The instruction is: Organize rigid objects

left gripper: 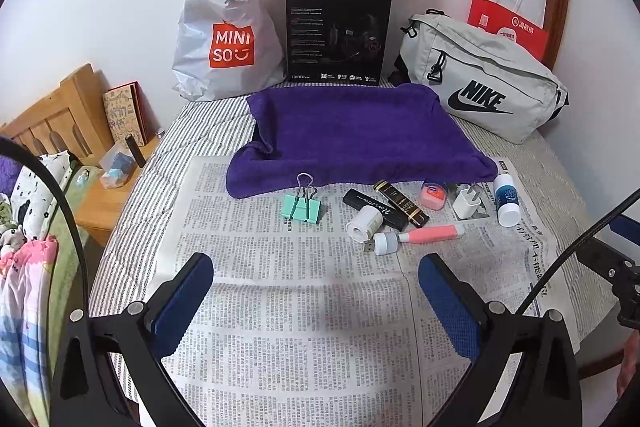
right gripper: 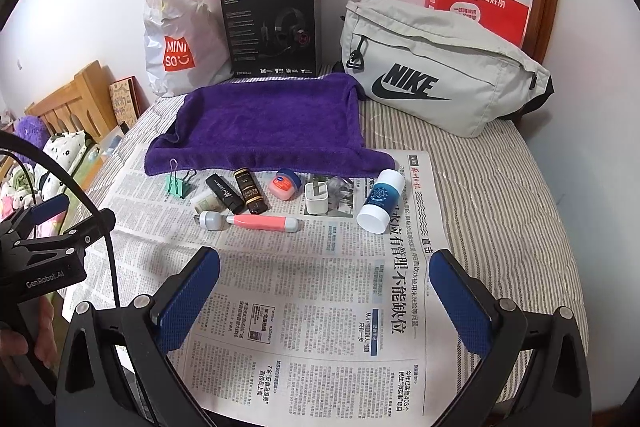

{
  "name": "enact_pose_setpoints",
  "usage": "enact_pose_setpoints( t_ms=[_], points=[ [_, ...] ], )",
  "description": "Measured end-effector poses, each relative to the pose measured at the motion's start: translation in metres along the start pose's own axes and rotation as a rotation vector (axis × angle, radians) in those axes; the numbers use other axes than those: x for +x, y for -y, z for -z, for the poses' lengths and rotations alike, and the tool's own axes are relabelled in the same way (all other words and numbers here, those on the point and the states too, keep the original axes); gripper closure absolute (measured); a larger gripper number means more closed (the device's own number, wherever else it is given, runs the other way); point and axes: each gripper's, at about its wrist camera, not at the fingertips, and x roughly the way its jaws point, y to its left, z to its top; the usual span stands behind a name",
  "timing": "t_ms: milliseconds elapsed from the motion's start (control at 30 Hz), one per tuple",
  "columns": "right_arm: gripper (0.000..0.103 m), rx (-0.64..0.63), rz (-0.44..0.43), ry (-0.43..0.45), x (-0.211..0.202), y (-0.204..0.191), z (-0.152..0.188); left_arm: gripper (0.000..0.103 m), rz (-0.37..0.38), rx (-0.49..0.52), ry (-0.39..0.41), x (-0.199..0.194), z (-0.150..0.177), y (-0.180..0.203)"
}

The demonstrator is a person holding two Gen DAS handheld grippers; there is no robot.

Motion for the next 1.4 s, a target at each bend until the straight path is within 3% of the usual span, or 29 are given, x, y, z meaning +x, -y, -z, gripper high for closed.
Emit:
enact_pose_setpoints(
  t_ms=[1400],
  points=[
    [0.0, 0.015, -0.005, -0.012, 0.0088, -0.0006, 0.0035, 0.0, -0.004, 0.016, -0.017, 0.0073, 0.0028, 0.0007]
  ],
)
